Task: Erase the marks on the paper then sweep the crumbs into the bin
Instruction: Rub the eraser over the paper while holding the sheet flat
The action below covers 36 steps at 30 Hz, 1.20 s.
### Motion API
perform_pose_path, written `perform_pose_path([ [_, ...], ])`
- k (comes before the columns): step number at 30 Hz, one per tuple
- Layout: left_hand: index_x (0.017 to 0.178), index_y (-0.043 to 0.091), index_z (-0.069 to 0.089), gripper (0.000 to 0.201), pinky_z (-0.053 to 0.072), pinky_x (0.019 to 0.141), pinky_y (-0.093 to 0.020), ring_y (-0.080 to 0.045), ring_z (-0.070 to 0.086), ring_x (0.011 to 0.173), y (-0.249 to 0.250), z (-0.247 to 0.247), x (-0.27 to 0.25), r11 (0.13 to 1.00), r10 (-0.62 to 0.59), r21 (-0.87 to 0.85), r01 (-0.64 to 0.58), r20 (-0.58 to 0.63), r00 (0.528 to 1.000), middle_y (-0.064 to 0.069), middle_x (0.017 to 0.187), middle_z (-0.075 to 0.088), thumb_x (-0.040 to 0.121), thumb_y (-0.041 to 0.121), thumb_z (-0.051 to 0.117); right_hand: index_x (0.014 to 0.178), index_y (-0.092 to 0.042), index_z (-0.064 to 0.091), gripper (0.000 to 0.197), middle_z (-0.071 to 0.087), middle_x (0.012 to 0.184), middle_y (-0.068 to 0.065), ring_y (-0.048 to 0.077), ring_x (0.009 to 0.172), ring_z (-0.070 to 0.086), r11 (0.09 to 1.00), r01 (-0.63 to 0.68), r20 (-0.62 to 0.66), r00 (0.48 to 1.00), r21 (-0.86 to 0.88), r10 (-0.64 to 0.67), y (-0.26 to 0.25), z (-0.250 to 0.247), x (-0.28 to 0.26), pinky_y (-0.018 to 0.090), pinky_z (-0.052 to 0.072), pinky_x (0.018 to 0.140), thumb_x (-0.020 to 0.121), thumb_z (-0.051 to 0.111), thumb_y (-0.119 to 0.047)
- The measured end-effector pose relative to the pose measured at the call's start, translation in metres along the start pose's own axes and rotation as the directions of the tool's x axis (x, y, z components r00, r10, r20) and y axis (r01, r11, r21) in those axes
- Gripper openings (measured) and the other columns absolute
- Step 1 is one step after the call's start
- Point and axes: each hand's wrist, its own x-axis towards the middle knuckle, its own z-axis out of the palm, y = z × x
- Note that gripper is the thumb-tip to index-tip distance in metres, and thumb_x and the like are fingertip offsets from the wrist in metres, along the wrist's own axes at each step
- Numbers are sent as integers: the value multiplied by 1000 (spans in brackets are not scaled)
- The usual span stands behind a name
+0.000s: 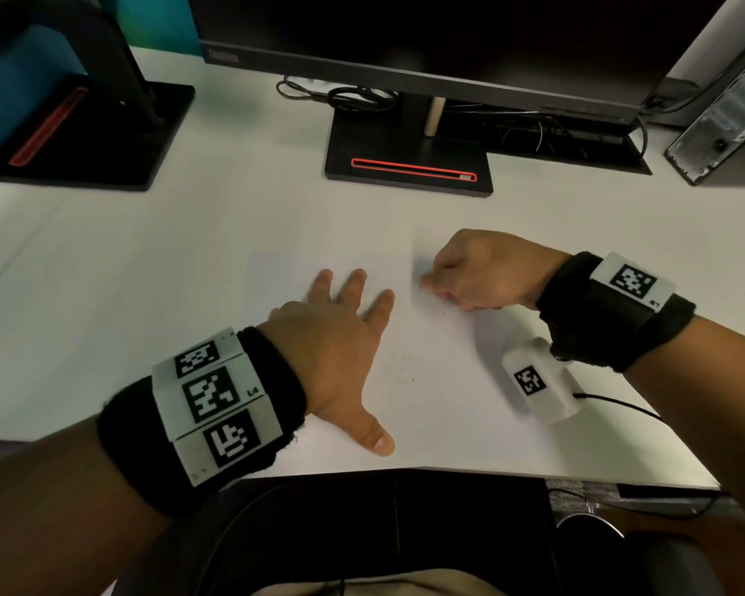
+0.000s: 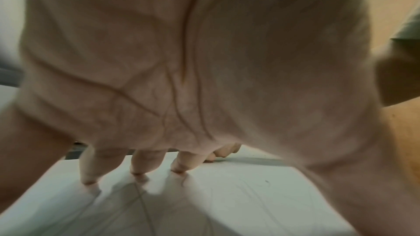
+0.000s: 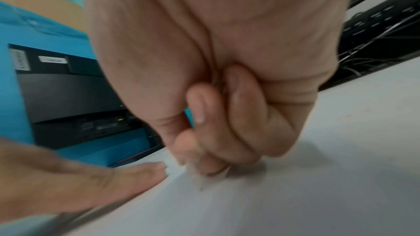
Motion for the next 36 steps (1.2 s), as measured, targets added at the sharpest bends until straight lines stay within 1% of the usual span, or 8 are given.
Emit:
perform_pose_path([
  [3, 153, 25, -29, 154, 31, 113, -58, -40, -20, 150, 0, -1, 0, 1000, -1, -1, 1, 6, 1000, -8, 161, -34, 53, 88, 70, 68, -11, 62, 41, 53, 56, 2, 19, 50, 44, 1000, 19, 73, 997, 10, -20, -4, 4, -3, 26, 41, 50, 100, 56, -36],
  [7, 153, 26, -29, 154, 32, 112, -59, -40, -20, 150, 0, 0, 1, 1000, 3, 4, -3, -7, 1000, -8, 161, -33, 52, 89, 69, 65, -11, 61, 41, 53, 57, 5, 21, 51, 44, 999, -36, -50, 998, 27, 38, 1, -2, 3, 27, 41, 51, 99, 55, -34],
  [11, 153, 25, -29, 154, 32, 112, -58, -41, -20, 150, 0, -1, 1, 1000, 4, 5, -4, 0, 1000, -9, 161, -33, 53, 89, 68, 65, -12, 61, 41, 52, 55, 2, 18, 46, 40, 999, -9, 79, 997, 42, 6, -7, 3, 1, 25, 39, 49, 100, 57, -33],
  [16, 153, 25, -29, 154, 33, 112, -58, -41, -19, 150, -1, 1, 1, 1000, 5, 11, -5, -10, 1000, -9, 161, -33, 52, 90, 68, 66, -12, 63, 41, 55, 57, 3, 18, 47, 44, 999, -28, -31, 999, 24, 28, -6, -2, 8, 20, 40, 45, 99, 55, -33],
  [18, 153, 25, -28, 154, 32, 113, -58, -41, -19, 150, -1, 1, 1, 1000, 4, 8, -4, -7, 1000, -9, 161, -33, 53, 90, 68, 64, -13, 61, 41, 52, 54, 2, 18, 45, 41, 1000, -8, 50, 999, 25, 7, -10, 3, 7, 22, 39, 46, 99, 56, -33],
  [29, 153, 25, -28, 154, 33, 112, -59, -40, -20, 150, 0, 1, 1, 1000, -2, 8, 2, -17, 1000, -8, 161, -33, 52, 89, 68, 65, -9, 61, 41, 56, 60, 7, 19, 47, 46, 1000, -27, -95, 995, -1, 27, -10, -2, 13, 24, 41, 51, 99, 54, -31],
  [33, 153, 25, -29, 153, 33, 112, -58, -40, -20, 150, 1, 0, 1, 1000, -4, 6, 4, -15, 1000, -8, 161, -33, 53, 89, 69, 63, -12, 59, 46, 55, 56, 2, 14, 44, 44, 999, 18, 6, 1000, -45, -18, -14, 2, 8, 25, 44, 55, 101, 54, -37],
  [36, 153, 26, -29, 154, 33, 112, -58, -40, -20, 150, 1, 1, 0, 1000, -6, -1, 6, -17, 1000, -8, 161, -34, 53, 89, 69, 64, -8, 56, 46, 56, 62, 4, 21, 60, 52, 997, -36, -164, 986, -68, 25, -3, -5, 13, 26, 39, 56, 101, 52, -34],
])
